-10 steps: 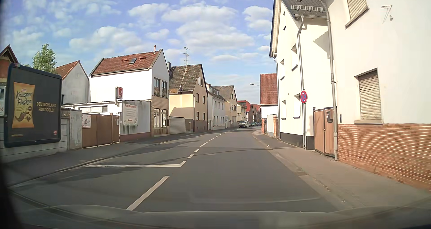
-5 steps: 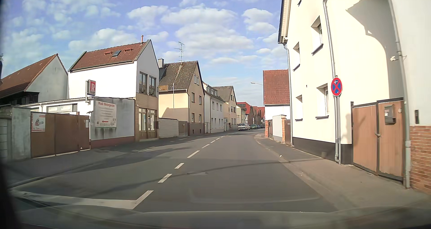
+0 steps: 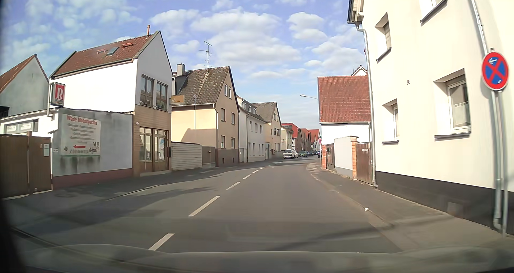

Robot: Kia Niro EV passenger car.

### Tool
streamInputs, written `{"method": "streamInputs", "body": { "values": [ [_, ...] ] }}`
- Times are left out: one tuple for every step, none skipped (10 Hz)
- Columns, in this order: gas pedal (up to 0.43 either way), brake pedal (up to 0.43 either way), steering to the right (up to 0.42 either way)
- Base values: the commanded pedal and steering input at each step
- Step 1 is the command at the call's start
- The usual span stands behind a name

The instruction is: Follow the waypoints while adhering to traffic rules and regulations

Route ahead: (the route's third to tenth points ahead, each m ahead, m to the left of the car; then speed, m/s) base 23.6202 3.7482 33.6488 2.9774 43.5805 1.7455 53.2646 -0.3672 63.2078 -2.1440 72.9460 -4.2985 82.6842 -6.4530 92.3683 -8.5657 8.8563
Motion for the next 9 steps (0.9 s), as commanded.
{"method": "streamInputs", "body": {
  "values": [
    [0.138,0.018,0.005],
    [0.138,0.018,0.005],
    [0.138,0.018,0.006],
    [0.157,0.018,0.007],
    [0.157,0.018,0.008],
    [0.157,0.018,0.008],
    [0.157,0.018,0.008],
    [0.157,0.018,0.009],
    [0.157,0.018,0.010]
  ]
}}
